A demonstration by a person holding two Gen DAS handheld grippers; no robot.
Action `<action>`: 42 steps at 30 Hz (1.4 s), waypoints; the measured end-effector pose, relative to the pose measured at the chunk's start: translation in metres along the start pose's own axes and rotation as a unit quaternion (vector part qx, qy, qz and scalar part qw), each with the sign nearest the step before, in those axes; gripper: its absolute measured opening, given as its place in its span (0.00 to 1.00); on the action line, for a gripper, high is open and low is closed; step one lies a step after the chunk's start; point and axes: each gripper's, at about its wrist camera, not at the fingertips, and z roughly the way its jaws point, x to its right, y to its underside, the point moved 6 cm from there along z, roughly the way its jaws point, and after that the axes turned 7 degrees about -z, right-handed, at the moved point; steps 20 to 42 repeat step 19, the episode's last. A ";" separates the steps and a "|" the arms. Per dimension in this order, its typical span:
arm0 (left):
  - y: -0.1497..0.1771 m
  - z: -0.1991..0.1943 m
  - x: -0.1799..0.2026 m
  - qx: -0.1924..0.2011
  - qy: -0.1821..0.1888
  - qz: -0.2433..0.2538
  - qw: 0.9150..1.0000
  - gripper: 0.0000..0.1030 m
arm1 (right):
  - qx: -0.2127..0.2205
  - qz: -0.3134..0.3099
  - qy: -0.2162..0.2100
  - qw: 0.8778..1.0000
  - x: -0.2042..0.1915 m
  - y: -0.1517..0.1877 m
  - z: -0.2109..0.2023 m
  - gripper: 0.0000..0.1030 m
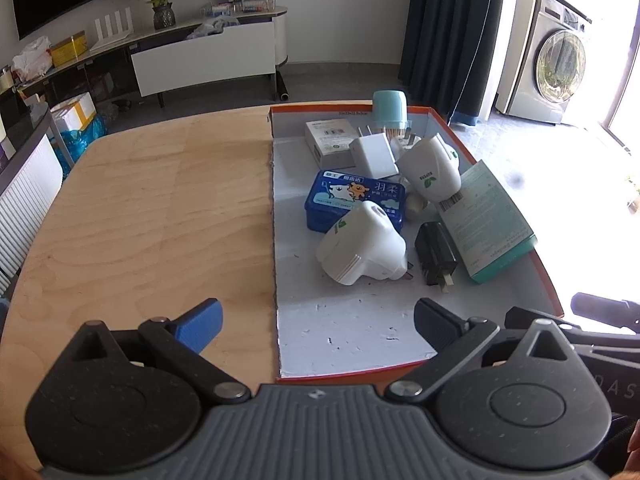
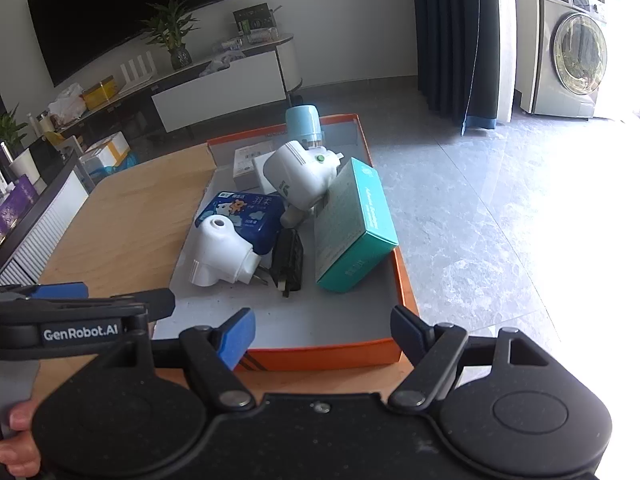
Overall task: Organize rigid objects
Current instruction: 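Withdraw both open tools from the tray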
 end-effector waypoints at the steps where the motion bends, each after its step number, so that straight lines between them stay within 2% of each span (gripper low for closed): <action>1: 0.000 0.000 0.000 0.000 0.000 0.000 1.000 1.00 | 0.000 0.000 0.000 1.000 0.000 0.000 0.000 0.87; 42: -0.002 0.003 0.000 -0.004 0.006 0.002 1.000 1.00 | -0.007 0.005 -0.001 1.000 0.000 0.002 0.008 0.87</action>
